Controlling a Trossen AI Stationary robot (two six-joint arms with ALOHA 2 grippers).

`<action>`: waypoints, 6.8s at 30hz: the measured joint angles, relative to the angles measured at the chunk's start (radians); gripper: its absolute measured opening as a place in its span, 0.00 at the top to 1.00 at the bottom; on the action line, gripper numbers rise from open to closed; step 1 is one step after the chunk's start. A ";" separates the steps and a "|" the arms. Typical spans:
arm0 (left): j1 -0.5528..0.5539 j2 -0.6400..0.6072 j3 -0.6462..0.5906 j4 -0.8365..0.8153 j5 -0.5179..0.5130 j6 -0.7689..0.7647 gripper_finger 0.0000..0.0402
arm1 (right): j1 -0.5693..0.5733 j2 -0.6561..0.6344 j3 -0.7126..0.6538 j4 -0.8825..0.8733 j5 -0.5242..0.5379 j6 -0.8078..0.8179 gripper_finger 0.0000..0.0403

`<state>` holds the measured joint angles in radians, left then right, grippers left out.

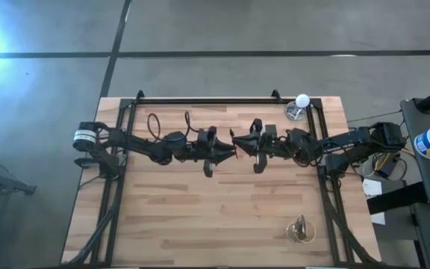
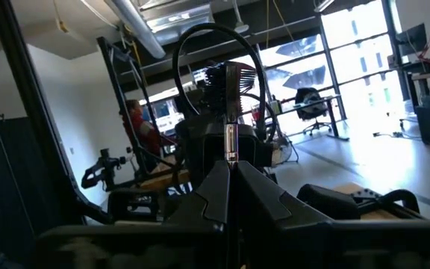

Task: Pick & Place Makeup Brushes
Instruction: Put the eyebrow brush into the makeup brush holder, then return to Home Position

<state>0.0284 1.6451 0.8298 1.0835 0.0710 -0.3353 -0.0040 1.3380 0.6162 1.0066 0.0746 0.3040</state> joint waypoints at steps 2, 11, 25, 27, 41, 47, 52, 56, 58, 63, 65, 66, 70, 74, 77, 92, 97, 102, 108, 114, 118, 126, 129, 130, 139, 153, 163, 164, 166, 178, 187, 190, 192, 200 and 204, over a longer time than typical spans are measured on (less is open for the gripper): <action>0.000 0.001 0.009 -0.009 0.009 0.007 0.78 | 0.000 0.000 0.000 0.001 0.000 -0.002 0.97; 0.000 0.001 0.018 -0.011 0.014 0.046 0.92 | 0.005 0.000 0.000 0.007 0.000 -0.002 0.97; 0.002 0.001 0.016 -0.125 -0.094 0.077 0.99 | 0.006 -0.053 0.000 -0.169 0.079 -0.051 0.77; 0.002 0.001 0.016 -0.163 -0.141 0.099 0.99 | 0.006 -0.086 0.000 -0.287 0.133 -0.049 0.72; 0.001 0.001 0.016 -0.311 -0.359 0.143 1.00 | 0.008 -0.148 0.143 -0.714 0.327 0.011 0.54; 0.001 0.001 0.016 -0.340 -0.386 0.143 1.00 | 0.008 -0.058 0.245 -0.754 0.329 0.000 0.52; 0.001 0.001 0.016 -0.352 -0.386 0.143 1.00 | 0.008 -0.010 0.306 -0.781 0.363 -0.012 0.54; 0.000 0.001 0.016 -0.354 -0.386 0.143 1.00 | 0.008 0.009 0.320 -0.792 0.381 -0.035 0.64; 0.000 0.001 0.016 -0.357 -0.385 0.143 1.00 | 0.008 0.012 0.320 -0.788 0.381 -0.035 0.71; 0.000 0.000 0.016 -0.362 -0.384 0.143 1.00 | 0.010 0.008 0.314 -0.787 0.384 -0.044 0.91; 0.000 0.000 0.016 -0.363 -0.383 0.143 0.99 | 0.013 0.008 0.314 -0.787 0.384 -0.058 0.95; 0.000 0.000 0.016 -0.364 -0.383 0.142 0.98 | 0.013 0.008 0.314 -0.787 0.383 -0.062 0.95; 0.000 0.000 0.016 -0.393 -0.380 0.118 0.88 | 0.025 -0.003 0.313 -0.791 0.378 -0.082 0.96; 0.000 -0.008 0.016 -0.411 -0.376 0.102 0.79 | 0.059 -0.053 0.313 -0.795 0.375 -0.083 0.96; -0.001 -0.023 0.006 -0.406 -0.365 0.107 0.75 | 0.110 -0.110 0.313 -0.828 0.391 -0.084 0.96; 0.001 -0.061 -0.133 -0.219 -0.270 0.093 0.73 | 0.566 -0.190 0.524 -1.579 0.824 0.440 0.97; 0.001 -0.064 -0.146 -0.217 -0.268 0.095 0.73 | 0.700 -0.081 0.698 -1.939 0.865 0.769 0.97; 0.001 -0.066 -0.148 -0.217 -0.267 0.100 0.73 | 0.795 0.038 0.840 -2.229 0.808 1.075 0.97; 0.002 -0.066 -0.148 -0.220 -0.231 0.118 0.73 | 0.889 0.131 0.949 -2.360 0.658 1.291 0.97; 0.002 -0.081 -0.149 -0.251 -0.217 0.116 0.76 | 0.978 0.183 0.982 -2.444 0.510 1.466 0.97; 0.001 -0.087 -0.149 -0.255 -0.217 0.116 0.81 | 1.030 0.201 0.982 -2.455 0.460 1.516 0.97; 0.001 -0.090 -0.149 -0.256 -0.217 0.113 0.87 | 1.094 0.251 0.969 -2.574 0.478 1.529 0.97; 0.000 -0.090 -0.150 -0.268 -0.217 0.100 0.89 | 1.106 0.257 0.924 -2.571 0.518 1.552 0.97; 0.000 -0.090 -0.151 -0.271 -0.217 0.093 0.89 | 1.107 0.262 0.906 -2.570 0.517 1.568 0.97; 0.000 -0.094 -0.175 -0.267 -0.218 0.073 0.93 | 1.138 0.302 0.800 -2.425 0.451 1.634 0.97; 0.001 -0.094 -0.180 -0.268 -0.226 0.053 0.95 | 1.140 0.302 0.685 -2.281 0.371 1.633 0.82; 0.028 -0.094 -0.180 -0.269 -0.137 0.054 0.97 | 1.134 0.273 0.782 -2.353 0.305 1.448 0.59; 0.032 -0.094 -0.180 -0.269 -0.133 0.061 0.97 | 1.129 0.263 0.789 -2.354 0.322 1.403 0.60; 0.043 -0.097 -0.181 -0.270 -0.108 0.076 0.99 | 1.109 0.244 0.795 -2.349 0.376 1.303 0.63; 0.071 -0.202 -0.222 -0.268 0.048 0.201 1.00 | 0.749 -0.052 0.564 -1.795 0.415 0.304 0.98; 0.126 -0.401 -0.397 -0.219 0.078 0.210 1.00 | 0.280 -0.207 0.246 -1.167 -0.056 -0.245 0.98; 0.152 -0.469 -0.456 -0.220 0.078 0.210 1.00 | 0.144 -0.206 0.190 -1.028 -0.164 -0.363 0.98; 0.172 -0.516 -0.490 -0.217 0.076 0.212 1.00 | 0.068 -0.204 0.163 -0.929 -0.225 -0.428 0.98; 0.258 -0.701 -0.621 -0.209 0.025 0.227 1.00 | -0.158 -0.208 0.035 -0.564 -0.329 -0.546 0.98; 0.287 -0.793 -0.699 -0.208 0.025 0.208 1.00 | -0.252 -0.208 -0.065 -0.439 -0.349 -0.509 0.98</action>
<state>0.3152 0.8519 0.1309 0.8757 0.0963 -0.1271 -0.2564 1.1305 0.5517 0.5674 -0.2740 -0.2051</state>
